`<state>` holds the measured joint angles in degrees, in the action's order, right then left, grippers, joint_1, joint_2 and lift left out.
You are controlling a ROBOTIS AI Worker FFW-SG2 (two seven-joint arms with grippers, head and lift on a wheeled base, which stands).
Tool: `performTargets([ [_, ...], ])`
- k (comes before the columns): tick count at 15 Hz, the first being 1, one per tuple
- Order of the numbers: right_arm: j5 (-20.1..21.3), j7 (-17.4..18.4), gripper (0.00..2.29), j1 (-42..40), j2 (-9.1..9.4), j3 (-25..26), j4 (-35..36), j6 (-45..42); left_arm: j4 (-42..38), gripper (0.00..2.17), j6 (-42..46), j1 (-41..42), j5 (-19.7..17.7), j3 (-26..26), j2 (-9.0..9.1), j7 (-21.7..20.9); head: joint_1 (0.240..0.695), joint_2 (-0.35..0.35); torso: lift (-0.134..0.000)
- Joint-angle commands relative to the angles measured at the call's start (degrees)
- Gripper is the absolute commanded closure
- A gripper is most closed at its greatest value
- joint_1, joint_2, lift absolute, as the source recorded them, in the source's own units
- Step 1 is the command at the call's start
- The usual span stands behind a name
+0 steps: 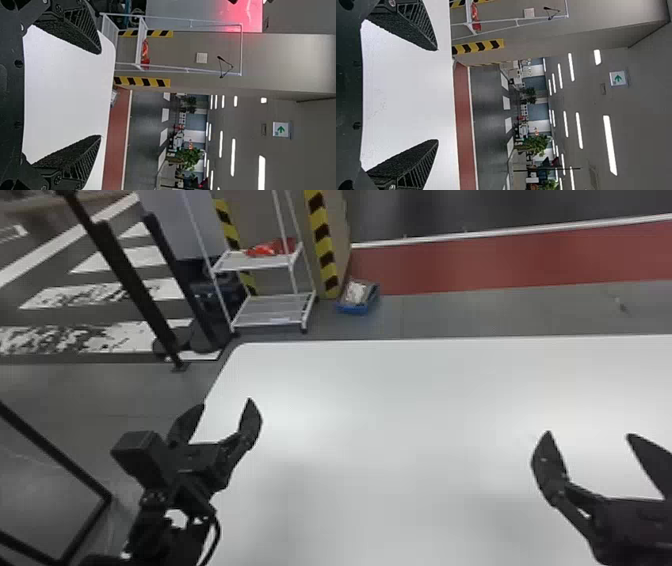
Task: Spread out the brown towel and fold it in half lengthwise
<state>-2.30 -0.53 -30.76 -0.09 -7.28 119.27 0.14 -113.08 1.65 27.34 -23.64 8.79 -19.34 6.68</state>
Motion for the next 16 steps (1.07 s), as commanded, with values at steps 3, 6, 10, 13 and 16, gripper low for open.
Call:
performTargets([
  [3, -0.07, 0.00, 0.04, 0.00, 0.14, 0.08, 0.00, 0.00, 0.05, 0.14, -0.03, -0.01, 0.00, -0.09, -0.09, 0.00, 0.695, 0.268, -0.123],
  [6, -0.07, 0.00, 0.04, 0.00, 0.14, -0.01, 0.00, 0.35, -0.04, 0.14, -0.03, 0.08, 0.00, -0.17, -0.18, 0.00, 0.695, 0.267, -0.123],
  [10, -0.07, 0.00, 0.04, 0.17, 0.14, -0.10, 0.26, 1.06, -0.30, 0.14, -0.03, 0.43, -0.09, -0.17, -0.53, 0.00, 0.695, 0.267, -0.123],
  [13, -0.07, 0.00, 0.04, 0.35, 0.14, -0.27, 0.44, 1.76, -0.65, 0.14, -0.03, 0.61, -0.09, -0.09, -0.70, -0.08, 0.695, 0.268, -0.123],
  [16, -0.07, 0.00, 0.04, 0.44, 0.14, -0.45, 0.70, 2.29, -0.74, 0.14, -0.03, 0.69, -0.18, 0.00, -0.70, 0.00, 0.695, 0.270, -0.123],
])
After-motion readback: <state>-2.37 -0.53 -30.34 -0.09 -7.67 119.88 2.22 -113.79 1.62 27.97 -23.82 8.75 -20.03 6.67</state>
